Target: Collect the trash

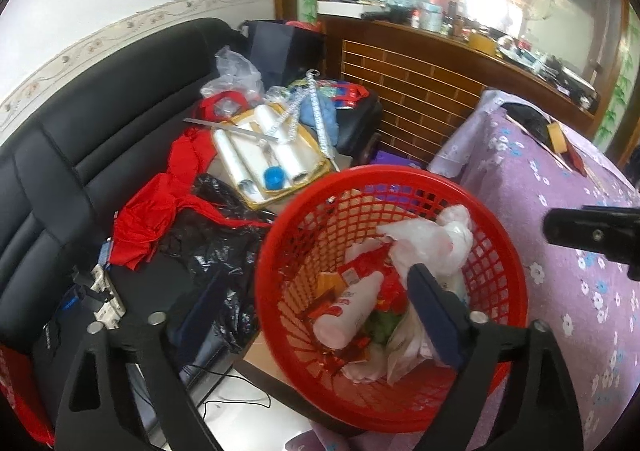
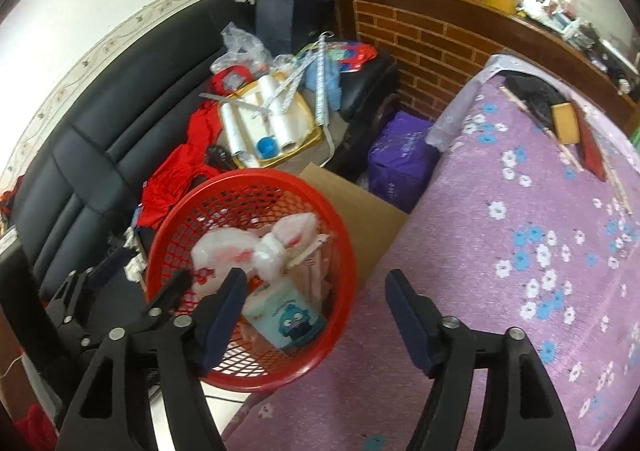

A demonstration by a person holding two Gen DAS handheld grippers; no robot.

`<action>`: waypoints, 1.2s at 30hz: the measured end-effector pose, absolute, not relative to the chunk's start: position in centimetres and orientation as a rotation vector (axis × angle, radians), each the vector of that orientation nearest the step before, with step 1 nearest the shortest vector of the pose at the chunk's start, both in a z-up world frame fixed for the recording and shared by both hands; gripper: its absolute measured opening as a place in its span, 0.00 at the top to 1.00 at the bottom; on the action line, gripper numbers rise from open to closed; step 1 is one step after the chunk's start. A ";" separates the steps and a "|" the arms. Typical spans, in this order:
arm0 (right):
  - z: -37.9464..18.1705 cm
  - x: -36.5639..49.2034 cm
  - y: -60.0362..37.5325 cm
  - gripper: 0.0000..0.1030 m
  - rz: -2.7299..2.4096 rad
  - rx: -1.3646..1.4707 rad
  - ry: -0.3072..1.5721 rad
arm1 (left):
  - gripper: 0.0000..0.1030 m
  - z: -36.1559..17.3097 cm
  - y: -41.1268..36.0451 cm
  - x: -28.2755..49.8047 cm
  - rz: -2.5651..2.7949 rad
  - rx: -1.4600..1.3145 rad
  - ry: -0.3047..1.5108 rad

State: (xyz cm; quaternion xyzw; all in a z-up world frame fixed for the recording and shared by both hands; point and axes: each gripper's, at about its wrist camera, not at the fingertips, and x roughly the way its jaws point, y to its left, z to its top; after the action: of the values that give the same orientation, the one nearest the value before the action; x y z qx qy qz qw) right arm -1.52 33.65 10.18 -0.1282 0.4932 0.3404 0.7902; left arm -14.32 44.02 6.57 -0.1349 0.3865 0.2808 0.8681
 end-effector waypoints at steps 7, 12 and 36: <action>10.4 -2.4 31.8 0.14 0.674 -0.299 1.039 | 0.04 7.3 44.0 -16.1 0.665 -0.318 0.747; 10.1 -4.1 30.3 0.14 0.689 -0.311 1.033 | 0.04 7.7 42.7 -17.7 0.697 -0.326 0.785; 15.4 -13.9 9.4 0.11 0.656 -0.396 0.802 | 0.04 14.6 22.5 -22.0 0.738 -0.083 0.751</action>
State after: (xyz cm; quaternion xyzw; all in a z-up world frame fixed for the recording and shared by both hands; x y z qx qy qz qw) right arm -13.90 9.41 15.43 -0.1879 0.3809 0.3114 0.8501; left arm -22.05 22.48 14.59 -0.0395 0.3585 0.3519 0.8638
